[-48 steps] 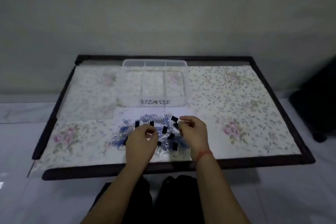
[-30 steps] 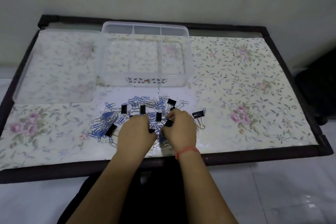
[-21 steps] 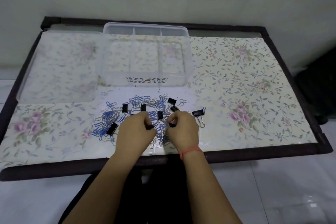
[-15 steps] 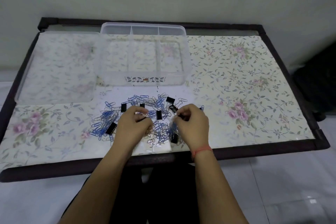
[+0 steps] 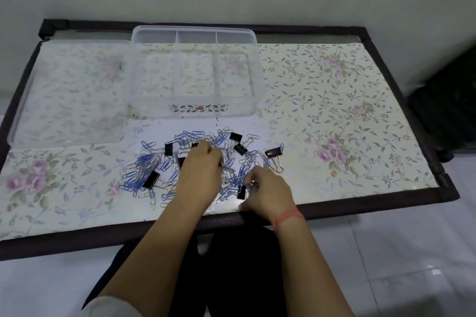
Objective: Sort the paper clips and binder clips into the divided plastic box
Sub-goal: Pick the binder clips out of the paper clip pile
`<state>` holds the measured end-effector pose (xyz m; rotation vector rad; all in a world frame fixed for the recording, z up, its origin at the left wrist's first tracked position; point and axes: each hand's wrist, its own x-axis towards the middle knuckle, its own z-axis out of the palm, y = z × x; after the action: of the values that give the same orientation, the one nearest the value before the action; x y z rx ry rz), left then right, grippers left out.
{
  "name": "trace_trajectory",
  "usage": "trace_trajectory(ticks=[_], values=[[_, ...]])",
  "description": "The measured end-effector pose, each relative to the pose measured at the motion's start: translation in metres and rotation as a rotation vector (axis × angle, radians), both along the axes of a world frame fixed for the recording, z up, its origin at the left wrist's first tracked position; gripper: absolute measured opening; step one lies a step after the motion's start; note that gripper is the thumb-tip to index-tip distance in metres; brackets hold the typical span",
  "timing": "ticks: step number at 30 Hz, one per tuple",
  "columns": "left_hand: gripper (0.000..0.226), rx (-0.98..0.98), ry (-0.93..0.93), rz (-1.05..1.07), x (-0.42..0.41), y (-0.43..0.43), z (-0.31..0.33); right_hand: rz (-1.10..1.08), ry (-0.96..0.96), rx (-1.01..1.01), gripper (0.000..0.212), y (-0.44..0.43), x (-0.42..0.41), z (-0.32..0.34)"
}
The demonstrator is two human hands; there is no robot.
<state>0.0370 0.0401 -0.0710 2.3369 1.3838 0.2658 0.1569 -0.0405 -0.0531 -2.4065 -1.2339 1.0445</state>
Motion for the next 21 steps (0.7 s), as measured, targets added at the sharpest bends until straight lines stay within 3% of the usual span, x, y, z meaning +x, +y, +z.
trace_trajectory(ticks=[4,10,16,21], values=[[0.015,-0.023,-0.024,0.008,-0.006,0.002,0.003,-0.053,-0.063,0.096,0.032,0.005,-0.003,-0.008],[0.016,-0.181,-0.261,0.199,-0.018,0.001,0.025,0.014,0.005,0.167,0.043,0.007,-0.005,-0.010],[0.010,-0.328,-0.206,0.176,-0.025,0.004,0.031,0.030,-0.036,0.199,0.037,0.011,-0.007,-0.014],[0.024,-0.235,-0.152,0.198,-0.025,0.005,0.033,0.017,-0.016,0.192,0.038,0.010,-0.007,-0.015]])
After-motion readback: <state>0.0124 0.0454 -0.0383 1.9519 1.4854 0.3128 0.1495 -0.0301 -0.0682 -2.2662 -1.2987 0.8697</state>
